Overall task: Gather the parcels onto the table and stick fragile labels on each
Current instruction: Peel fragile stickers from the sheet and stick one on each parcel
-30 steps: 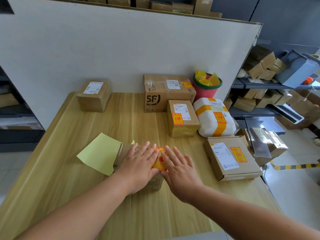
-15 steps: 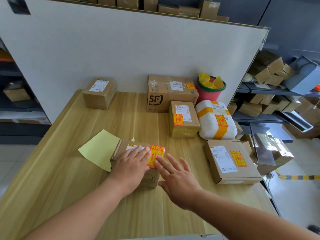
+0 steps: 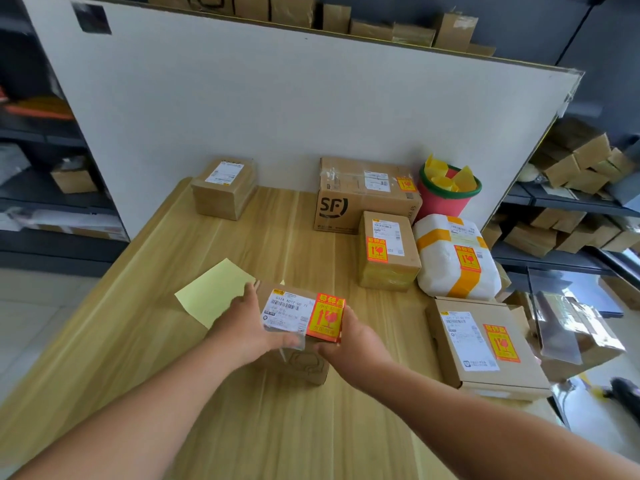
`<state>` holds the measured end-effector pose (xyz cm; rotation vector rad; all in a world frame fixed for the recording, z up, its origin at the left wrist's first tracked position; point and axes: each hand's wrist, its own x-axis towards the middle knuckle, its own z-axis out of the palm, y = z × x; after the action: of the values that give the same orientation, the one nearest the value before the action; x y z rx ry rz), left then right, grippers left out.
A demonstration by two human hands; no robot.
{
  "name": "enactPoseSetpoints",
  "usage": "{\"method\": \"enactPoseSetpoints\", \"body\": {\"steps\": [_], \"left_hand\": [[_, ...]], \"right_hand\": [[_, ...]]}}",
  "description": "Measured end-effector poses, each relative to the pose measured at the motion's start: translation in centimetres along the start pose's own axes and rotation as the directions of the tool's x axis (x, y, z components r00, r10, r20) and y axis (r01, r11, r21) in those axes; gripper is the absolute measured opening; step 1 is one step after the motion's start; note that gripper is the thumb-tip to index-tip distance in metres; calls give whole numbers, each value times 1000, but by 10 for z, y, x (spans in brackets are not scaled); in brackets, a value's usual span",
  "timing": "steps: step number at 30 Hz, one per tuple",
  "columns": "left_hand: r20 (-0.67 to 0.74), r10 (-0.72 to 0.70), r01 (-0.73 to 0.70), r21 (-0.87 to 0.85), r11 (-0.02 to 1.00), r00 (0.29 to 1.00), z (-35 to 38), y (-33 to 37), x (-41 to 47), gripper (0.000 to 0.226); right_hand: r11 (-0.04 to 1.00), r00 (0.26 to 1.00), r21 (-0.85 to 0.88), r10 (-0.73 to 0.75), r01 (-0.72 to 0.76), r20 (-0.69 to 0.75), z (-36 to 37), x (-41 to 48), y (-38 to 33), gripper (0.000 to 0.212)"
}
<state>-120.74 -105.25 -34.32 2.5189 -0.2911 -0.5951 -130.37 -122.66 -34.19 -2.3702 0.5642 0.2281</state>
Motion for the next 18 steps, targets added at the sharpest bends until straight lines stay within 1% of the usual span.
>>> {"method": "enactPoseSetpoints", "body": {"steps": [2, 4, 8, 14, 16, 18], "left_hand": [[-25, 39, -39, 1, 999, 999, -5, 0, 14, 127], [-94, 67, -67, 1, 998, 993, -15, 3, 33, 109], [-227, 128, -142, -42, 989, 965, -51, 14, 85, 88], [-302, 190, -209, -32, 977, 934, -116, 27, 165, 80], [-310, 200, -228, -55, 972, 929, -132, 30, 196, 78], [-315, 205, -245, -93, 965, 927, -143, 33, 226, 81]], "right_hand": [[999, 1000, 52, 4, -3, -24, -5, 17, -5, 52], [996, 999, 91, -11, 15, -42, -15, 38, -14, 50], [987, 994, 155, -31, 46, -100, -36, 92, -45, 50], [981, 983, 171, -59, 89, -172, -60, 178, -100, 50], [979, 977, 178, -67, 104, -202, -68, 207, -116, 48], [977, 973, 189, -60, 104, -223, -75, 236, -128, 45]]}}
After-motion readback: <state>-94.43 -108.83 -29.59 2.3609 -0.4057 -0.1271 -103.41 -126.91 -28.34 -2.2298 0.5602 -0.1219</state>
